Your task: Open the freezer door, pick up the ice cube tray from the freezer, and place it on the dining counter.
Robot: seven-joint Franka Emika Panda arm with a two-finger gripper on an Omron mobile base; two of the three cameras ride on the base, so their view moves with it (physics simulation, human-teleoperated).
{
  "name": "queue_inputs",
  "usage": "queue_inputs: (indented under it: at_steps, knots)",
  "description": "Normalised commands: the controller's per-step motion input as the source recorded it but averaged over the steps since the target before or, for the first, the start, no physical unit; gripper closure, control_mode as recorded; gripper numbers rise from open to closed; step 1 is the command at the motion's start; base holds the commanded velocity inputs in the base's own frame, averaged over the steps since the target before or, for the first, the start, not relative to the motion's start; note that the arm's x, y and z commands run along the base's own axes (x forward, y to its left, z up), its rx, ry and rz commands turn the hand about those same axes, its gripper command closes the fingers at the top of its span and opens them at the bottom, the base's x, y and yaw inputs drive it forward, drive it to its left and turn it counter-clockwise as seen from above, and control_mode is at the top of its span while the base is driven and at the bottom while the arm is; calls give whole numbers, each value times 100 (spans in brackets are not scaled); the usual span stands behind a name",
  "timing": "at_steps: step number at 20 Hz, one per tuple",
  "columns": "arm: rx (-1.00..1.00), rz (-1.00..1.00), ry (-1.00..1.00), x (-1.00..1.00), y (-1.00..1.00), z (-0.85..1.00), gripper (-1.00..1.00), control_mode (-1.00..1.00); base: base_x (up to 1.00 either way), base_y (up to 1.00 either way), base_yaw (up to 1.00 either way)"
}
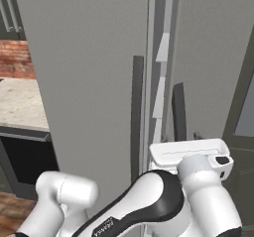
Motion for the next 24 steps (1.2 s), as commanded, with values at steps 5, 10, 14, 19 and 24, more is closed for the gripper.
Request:
queue_inputs:
  at_steps: [5,10,14,19,24]
  knots:
    - [0,-22,3,-53,54,23,-100,-100,0,0,0]
    - [0,-33,2,-33,75,25,-100,-100,0,0,0]
    - [0,-37,5,-13,82,36,-100,-100,0,0,0]
    - [0,-39,2,-2,77,29,-100,-100,0,0,0]
    - [0,-37,1,0,58,31,-100,-100,0,0,0]
